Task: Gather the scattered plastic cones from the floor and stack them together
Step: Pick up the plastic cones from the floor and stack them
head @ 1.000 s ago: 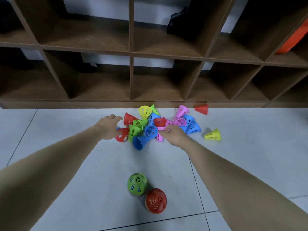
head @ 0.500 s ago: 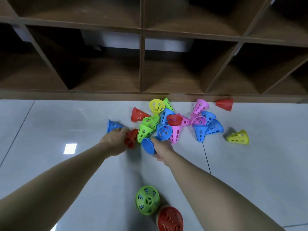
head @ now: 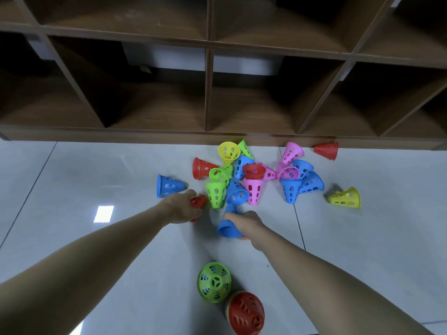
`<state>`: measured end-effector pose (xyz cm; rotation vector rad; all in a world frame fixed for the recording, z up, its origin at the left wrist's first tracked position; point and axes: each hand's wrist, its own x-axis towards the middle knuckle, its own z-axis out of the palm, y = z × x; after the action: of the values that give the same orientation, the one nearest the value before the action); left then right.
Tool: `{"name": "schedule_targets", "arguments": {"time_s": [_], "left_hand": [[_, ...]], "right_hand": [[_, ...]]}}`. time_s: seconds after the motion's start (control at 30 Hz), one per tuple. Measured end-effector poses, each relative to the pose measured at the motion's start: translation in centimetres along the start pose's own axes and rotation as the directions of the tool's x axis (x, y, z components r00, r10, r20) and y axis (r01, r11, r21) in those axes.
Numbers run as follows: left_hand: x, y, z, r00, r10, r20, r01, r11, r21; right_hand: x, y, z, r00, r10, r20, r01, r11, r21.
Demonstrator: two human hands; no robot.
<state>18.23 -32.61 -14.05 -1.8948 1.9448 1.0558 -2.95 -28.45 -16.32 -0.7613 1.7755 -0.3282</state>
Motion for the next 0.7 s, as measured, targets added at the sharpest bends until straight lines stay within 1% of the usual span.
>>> {"name": "schedule_targets", "arguments": {"time_s": [0.1, 0.17, 0.23, 0.3, 0.33, 0.37, 0.43, 0.5, 0.53, 0.6, 0.7], "left_hand": [[-0.7, -0.6, 0.3, 0.998, -0.012, 0.061, 0.005, 0.992, 0.126], [-1.3, -0.9, 1.3, 0.997, -0.029, 0.072, 0.016, 0.983, 0.183], [-2.1, -1.3, 2.1, 0.998, -0.027, 0.054, 0.015, 0.975, 0.222], [-3.0, -1.7, 2.2, 1.000, 0.005, 0.007, -0.007, 0.969, 0.246], [-3.3, -1.8, 2.0, 1.000, 0.023, -0.007, -0.021, 0.974, 0.228], [-3.8, -1.9, 1.8, 0.998, 0.054, -0.026, -0.048, 0.984, 0.171], [-5.0, -1.5, 1.0, 0.990, 0.116, -0.080, -0.119, 0.993, -0.025], [-7.0, -0.4, 0.5, 0.973, 0.163, -0.164, -0.200, 0.950, -0.241], [-8.3, 0.3, 0.4, 0.961, 0.180, -0.211, -0.241, 0.918, -0.315], [-10.8, 1.4, 0.7, 0.925, 0.232, -0.302, -0.338, 0.866, -0.368], [-14.2, 1.7, 1.7, 0.863, 0.334, -0.379, -0.456, 0.839, -0.299]], "right_hand": [[-0.9, 0.5, -2.4, 0.994, -0.110, -0.021, 0.112, 0.991, 0.070], [-1.4, 1.0, -4.0, 0.978, -0.190, -0.082, 0.198, 0.976, 0.092], [-2.0, 1.3, -5.2, 0.954, -0.261, -0.147, 0.273, 0.960, 0.065], [-2.7, 1.6, -6.0, 0.933, -0.313, -0.179, 0.325, 0.944, 0.045], [-3.1, 1.6, -6.4, 0.924, -0.334, -0.186, 0.349, 0.936, 0.050], [-3.7, 1.6, -6.7, 0.915, -0.355, -0.191, 0.372, 0.927, 0.055], [-5.4, 1.5, -7.6, 0.891, -0.409, -0.196, 0.425, 0.904, 0.047], [-7.5, 1.6, -8.3, 0.861, -0.479, -0.172, 0.488, 0.873, 0.006], [-8.8, 1.8, -8.6, 0.843, -0.519, -0.142, 0.521, 0.853, -0.024], [-11.1, 2.7, -8.9, 0.804, -0.590, -0.069, 0.585, 0.807, -0.084], [-13.9, 5.0, -8.9, 0.738, -0.675, 0.007, 0.663, 0.724, -0.191]]}}
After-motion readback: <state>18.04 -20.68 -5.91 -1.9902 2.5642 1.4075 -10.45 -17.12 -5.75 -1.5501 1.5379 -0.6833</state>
